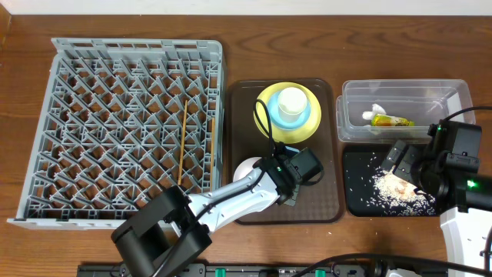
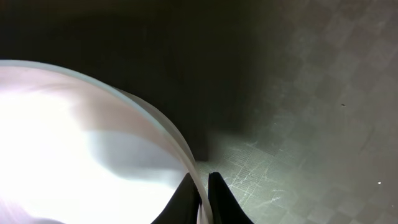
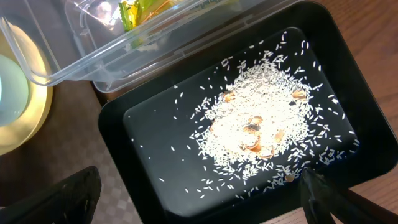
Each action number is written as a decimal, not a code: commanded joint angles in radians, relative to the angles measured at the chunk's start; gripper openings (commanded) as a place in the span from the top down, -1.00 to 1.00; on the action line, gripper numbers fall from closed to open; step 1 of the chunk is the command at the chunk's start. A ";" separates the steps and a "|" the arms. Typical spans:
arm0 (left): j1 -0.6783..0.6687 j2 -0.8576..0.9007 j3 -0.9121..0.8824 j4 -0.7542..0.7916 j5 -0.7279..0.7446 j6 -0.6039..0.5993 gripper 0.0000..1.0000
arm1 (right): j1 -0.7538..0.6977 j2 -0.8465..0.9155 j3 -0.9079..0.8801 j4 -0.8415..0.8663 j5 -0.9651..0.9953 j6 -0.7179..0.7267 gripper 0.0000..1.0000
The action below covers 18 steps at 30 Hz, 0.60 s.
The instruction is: Sort waste into correct bins and load items into the dishwasher
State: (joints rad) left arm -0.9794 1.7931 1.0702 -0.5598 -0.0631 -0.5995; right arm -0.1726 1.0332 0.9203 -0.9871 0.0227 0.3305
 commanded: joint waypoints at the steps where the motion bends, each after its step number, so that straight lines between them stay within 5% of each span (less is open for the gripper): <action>1: -0.002 0.011 -0.008 0.001 -0.008 0.015 0.85 | -0.008 -0.005 0.009 -0.001 0.003 0.005 -0.99; 18: -0.001 -0.097 0.004 -0.040 -0.020 0.023 0.85 | -0.008 -0.005 0.009 -0.001 0.003 0.005 -0.99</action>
State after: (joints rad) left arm -0.9802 1.7725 1.0702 -0.5934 -0.0891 -0.5823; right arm -0.1726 1.0332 0.9203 -0.9871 0.0227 0.3305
